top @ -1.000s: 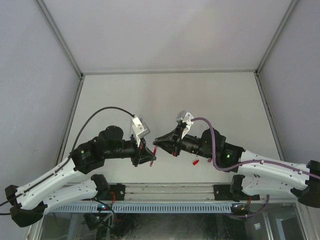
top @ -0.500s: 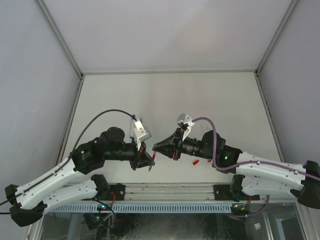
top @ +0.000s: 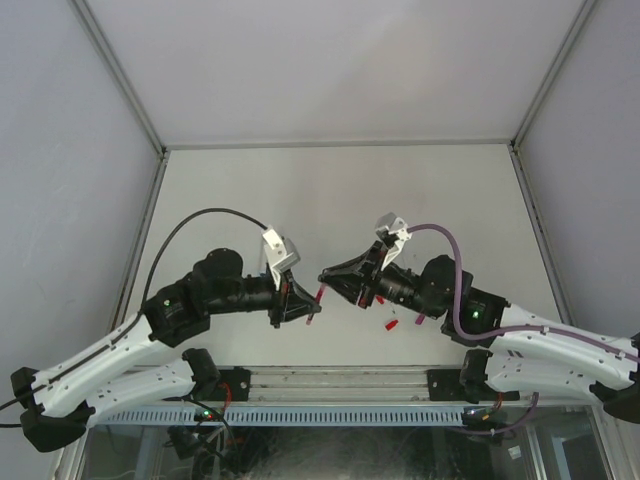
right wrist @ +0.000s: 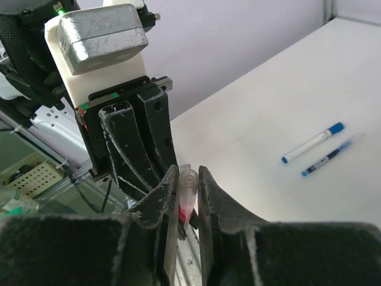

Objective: Insert the pens into the pen caps
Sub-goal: Press the pen cap onto the pen.

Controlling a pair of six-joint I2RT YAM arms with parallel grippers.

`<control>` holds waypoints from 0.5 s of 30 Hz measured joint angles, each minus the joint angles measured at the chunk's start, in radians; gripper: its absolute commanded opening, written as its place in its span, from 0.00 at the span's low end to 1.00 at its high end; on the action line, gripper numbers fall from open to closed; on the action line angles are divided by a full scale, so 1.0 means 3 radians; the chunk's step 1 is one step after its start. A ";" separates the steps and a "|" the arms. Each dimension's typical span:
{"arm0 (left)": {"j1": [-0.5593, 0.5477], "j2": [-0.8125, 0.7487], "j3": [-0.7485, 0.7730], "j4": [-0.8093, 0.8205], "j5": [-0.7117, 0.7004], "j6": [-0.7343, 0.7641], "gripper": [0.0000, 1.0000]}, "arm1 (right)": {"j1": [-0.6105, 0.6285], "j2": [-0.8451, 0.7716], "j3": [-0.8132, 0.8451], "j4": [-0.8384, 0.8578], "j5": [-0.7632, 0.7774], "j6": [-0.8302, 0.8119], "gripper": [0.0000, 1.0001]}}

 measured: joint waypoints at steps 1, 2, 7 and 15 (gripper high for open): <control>0.0001 0.0000 0.0000 0.0048 -0.0014 0.0005 0.00 | 0.0005 -0.0011 0.0050 -0.0055 0.0038 -0.0032 0.19; 0.0003 0.0000 0.0000 0.0108 -0.0027 0.0010 0.00 | 0.0008 -0.0023 0.0117 -0.0159 0.0085 -0.0093 0.23; 0.0100 -0.0008 -0.0001 0.0655 -0.0354 -0.0003 0.00 | 0.0081 -0.0139 0.0123 -0.0586 0.0069 -0.0203 0.39; 0.0112 0.0113 -0.0014 0.0820 -0.0752 -0.0031 0.00 | 0.0085 -0.0327 0.0122 -0.1059 0.0342 -0.0229 0.55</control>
